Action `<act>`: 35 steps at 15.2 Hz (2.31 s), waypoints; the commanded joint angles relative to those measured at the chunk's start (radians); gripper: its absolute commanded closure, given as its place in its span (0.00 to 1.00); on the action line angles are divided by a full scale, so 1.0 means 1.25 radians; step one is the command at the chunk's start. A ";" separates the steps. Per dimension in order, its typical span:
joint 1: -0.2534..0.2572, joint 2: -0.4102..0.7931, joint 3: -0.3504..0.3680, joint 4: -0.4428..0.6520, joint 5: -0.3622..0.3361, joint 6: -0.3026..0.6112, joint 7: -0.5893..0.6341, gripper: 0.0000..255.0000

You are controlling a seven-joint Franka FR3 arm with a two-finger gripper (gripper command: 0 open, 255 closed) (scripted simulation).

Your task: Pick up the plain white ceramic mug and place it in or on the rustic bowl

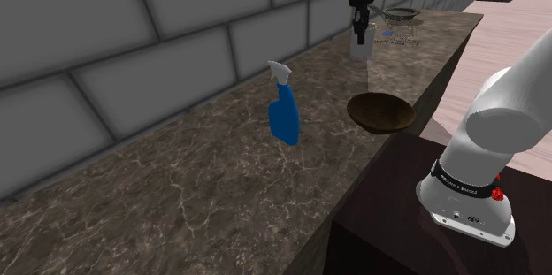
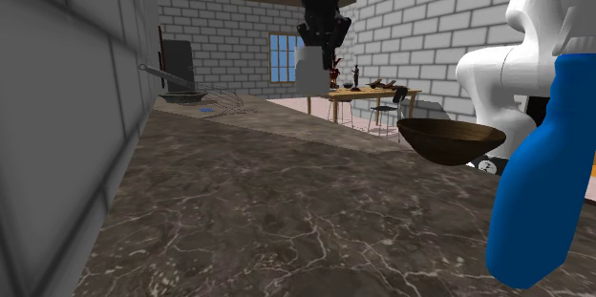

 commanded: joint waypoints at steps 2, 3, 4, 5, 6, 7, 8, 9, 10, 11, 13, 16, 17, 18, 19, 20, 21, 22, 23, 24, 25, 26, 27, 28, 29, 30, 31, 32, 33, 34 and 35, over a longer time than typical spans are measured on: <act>0.001 -0.003 0.002 0.030 0.001 -0.033 -0.003 1.00; 0.001 -0.004 0.003 0.040 0.002 -0.044 -0.004 1.00; 0.001 -0.004 0.004 0.047 0.002 -0.051 -0.005 1.00; 0.004 -0.033 0.013 0.022 0.000 -0.057 0.009 1.00; 0.007 -0.061 0.023 -0.002 -0.001 -0.063 0.023 1.00; 0.009 -0.090 0.034 -0.024 -0.001 -0.070 0.037 1.00; 0.012 -0.118 0.045 -0.046 0.000 -0.078 0.050 1.00; 0.015 -0.145 0.056 -0.067 0.003 -0.087 0.064 1.00; 0.017 -0.172 0.067 -0.087 0.006 -0.096 0.077 1.00; 0.020 -0.199 0.078 -0.106 0.009 -0.106 0.090 1.00; 0.027 -0.252 0.102 -0.141 0.020 -0.127 0.116 1.00; 0.038 -0.329 0.139 -0.187 0.043 -0.162 0.155 1.00; 0.042 -0.354 0.152 -0.201 0.052 -0.175 0.168 1.00; 0.047 -0.379 0.165 -0.213 0.062 -0.188 0.181 1.00; 0.052 -0.403 0.179 -0.225 0.073 -0.202 0.195 1.00; 0.057 -0.426 0.192 -0.236 0.084 -0.216 0.208 1.00; 0.063 -0.449 0.206 -0.245 0.097 -0.230 0.222 1.00; 0.069 -0.471 0.220 -0.254 0.110 -0.244 0.236 1.00; 0.075 -0.493 0.235 -0.262 0.124 -0.259 0.250 1.00; 0.081 -0.512 0.249 -0.268 0.137 -0.273 0.264 1.00; 0.081 -0.515 0.249 -0.280 0.138 -0.263 0.264 1.00; 0.082 -0.518 0.249 -0.293 0.138 -0.254 0.265 1.00; 0.082 -0.521 0.249 -0.305 0.138 -0.244 0.265 1.00; 0.082 -0.524 0.249 -0.317 0.139 -0.235 0.266 1.00; 0.082 -0.526 0.250 -0.329 0.139 -0.226 0.266 1.00; 0.083 -0.529 0.250 -0.341 0.139 -0.216 0.266 1.00; 0.083 -0.531 0.250 -0.353 0.140 -0.206 0.267 1.00; 0.083 -0.533 0.250 -0.365 0.140 -0.197 0.267 1.00; 0.083 -0.535 0.251 -0.377 0.140 -0.187 0.268 1.00; 0.084 -0.537 0.251 -0.388 0.141 -0.177 0.268 1.00; 0.084 -0.538 0.251 -0.400 0.141 -0.167 0.268 1.00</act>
